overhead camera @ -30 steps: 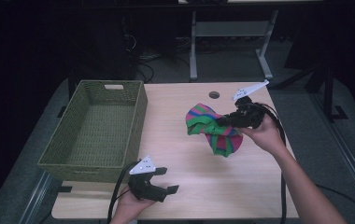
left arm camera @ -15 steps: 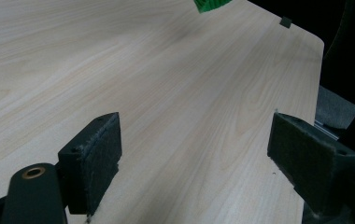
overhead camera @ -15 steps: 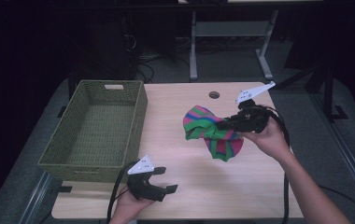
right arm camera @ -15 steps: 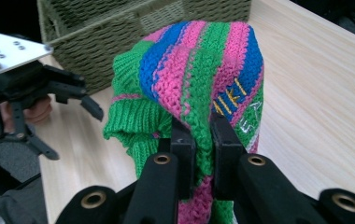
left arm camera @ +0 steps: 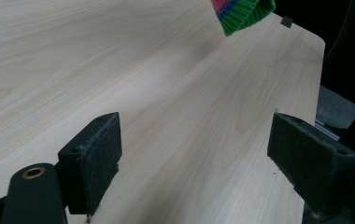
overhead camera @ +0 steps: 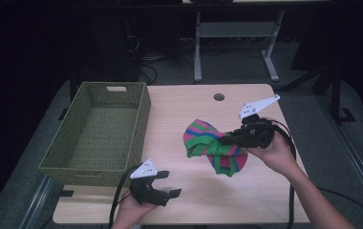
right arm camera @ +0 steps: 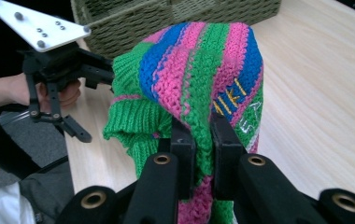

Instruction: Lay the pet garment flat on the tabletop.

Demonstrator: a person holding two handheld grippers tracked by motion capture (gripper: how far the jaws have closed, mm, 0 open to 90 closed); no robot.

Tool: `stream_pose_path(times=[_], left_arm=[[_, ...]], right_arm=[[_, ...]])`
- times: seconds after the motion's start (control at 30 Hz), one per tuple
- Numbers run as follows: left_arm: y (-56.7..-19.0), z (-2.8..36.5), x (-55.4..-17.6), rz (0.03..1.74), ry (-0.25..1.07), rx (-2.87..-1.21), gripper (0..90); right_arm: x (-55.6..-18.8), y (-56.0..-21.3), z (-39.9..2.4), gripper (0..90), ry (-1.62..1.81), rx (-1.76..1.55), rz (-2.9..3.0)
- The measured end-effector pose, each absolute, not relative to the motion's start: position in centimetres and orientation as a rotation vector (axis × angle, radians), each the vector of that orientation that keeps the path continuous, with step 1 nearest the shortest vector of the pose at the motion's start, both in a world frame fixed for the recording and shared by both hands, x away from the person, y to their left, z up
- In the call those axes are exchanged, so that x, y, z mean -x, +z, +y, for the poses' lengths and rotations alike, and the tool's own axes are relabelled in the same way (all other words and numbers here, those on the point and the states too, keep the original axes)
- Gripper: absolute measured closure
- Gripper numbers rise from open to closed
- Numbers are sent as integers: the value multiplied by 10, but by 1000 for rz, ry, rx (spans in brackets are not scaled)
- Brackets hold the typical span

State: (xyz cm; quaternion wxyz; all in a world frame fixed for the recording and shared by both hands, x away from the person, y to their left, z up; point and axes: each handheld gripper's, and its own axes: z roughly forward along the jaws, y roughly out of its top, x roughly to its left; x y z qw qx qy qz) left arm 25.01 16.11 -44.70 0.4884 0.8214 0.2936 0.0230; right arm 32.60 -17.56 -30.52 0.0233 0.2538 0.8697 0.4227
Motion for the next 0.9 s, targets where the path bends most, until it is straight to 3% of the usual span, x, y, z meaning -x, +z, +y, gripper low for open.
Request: stream_pose_path(times=[0.5, 0.9], left_arm=[[-447, 162, -249, 708, 51, -1996, 174], [-446, 164, -248, 707, 52, -1996, 174]], right_arm=[[-312, -327, -159, 819, 1323, -783, 2758], [-328, -369, -152, 818, 1309, -895, 2812]])
